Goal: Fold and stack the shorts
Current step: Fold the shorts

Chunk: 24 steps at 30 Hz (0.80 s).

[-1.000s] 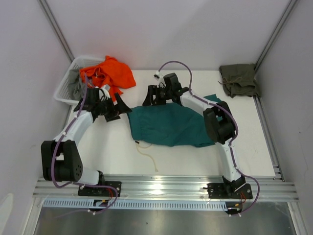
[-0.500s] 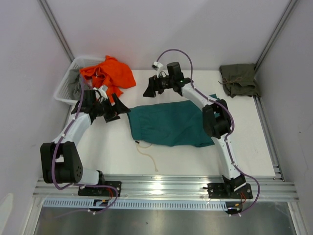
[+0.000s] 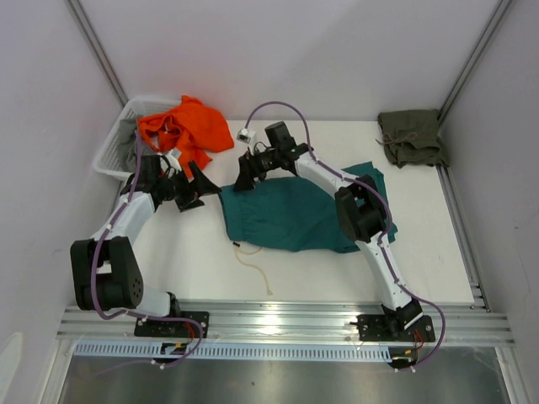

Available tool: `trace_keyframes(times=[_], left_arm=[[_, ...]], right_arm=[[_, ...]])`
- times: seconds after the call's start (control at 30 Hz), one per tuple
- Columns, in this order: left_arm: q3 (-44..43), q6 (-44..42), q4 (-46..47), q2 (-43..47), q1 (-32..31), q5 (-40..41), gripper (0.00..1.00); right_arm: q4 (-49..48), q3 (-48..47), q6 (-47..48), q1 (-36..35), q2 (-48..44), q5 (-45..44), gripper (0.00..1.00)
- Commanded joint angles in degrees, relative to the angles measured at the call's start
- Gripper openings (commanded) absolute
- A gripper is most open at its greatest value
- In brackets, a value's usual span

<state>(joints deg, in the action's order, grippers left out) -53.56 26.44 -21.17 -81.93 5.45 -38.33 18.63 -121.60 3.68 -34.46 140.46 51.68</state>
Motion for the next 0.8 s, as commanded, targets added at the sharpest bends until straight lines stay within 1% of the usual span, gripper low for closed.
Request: trace_keyframes(times=[0.0,0.2,0.23,0.27,0.33,0.43,0.5,0.57,0.7,0.77], left_arm=[[-0.49,-1.03,0.6,-0.16,0.7,-1.84,0.91],[-0.23,-1.21,0.6,-0.25,0.7,-1.66,0.91],[-0.23,-1.21,0.52,-0.33,0.7,-1.66,0.91],[-0.14,-1.3,0.51,-0.42,0.7,-1.49,0.91],[-0.4,-1.47,0.34,-0.51,0.7,-1.4,0.91],[-0.4,-1.48,0.51,-0.69,0.7,-1.4,0.91],[-0.58,-1.48,0.43,-0.95,0.79,-1.49,0.91],[-0.93,-1.56,0.43,-1.13,0.7,-1.58,0.91],[-0.85,-1.83,-0.1,-1.21,0.79,-1.49,0.91],[-0.93,-1.91,-0.19,-1.3,0.79,-1.49,0.91]], right_arm=[[1.93,-1.18,3.08,-0.43,0.07,-0.26,0.79],[0.44,0.05,3.0,-0.35,0.16,-4.3,0.79],[0.53,-0.13,3.08,-0.35,0.6,-4.57,0.75],[0.96,-1.08,3.52,-0.35,0.95,-5.09,0.74],[1.32,-1.18,3.61,-0.43,1.13,-8.51,0.75],[-1.05,-0.48,3.44,-0.26,1.04,-10.36,0.77],[-0.27,-2.31,4.4,-0.35,2.18,-10.37,0.77],[0.96,-3.64,5.1,-0.17,3.49,-9.06,0.73],[1.75,-2.24,6.16,0.09,2.71,-7.21,0.71],[1.67,-0.14,6.25,0.01,1.84,-6.86,0.67]])
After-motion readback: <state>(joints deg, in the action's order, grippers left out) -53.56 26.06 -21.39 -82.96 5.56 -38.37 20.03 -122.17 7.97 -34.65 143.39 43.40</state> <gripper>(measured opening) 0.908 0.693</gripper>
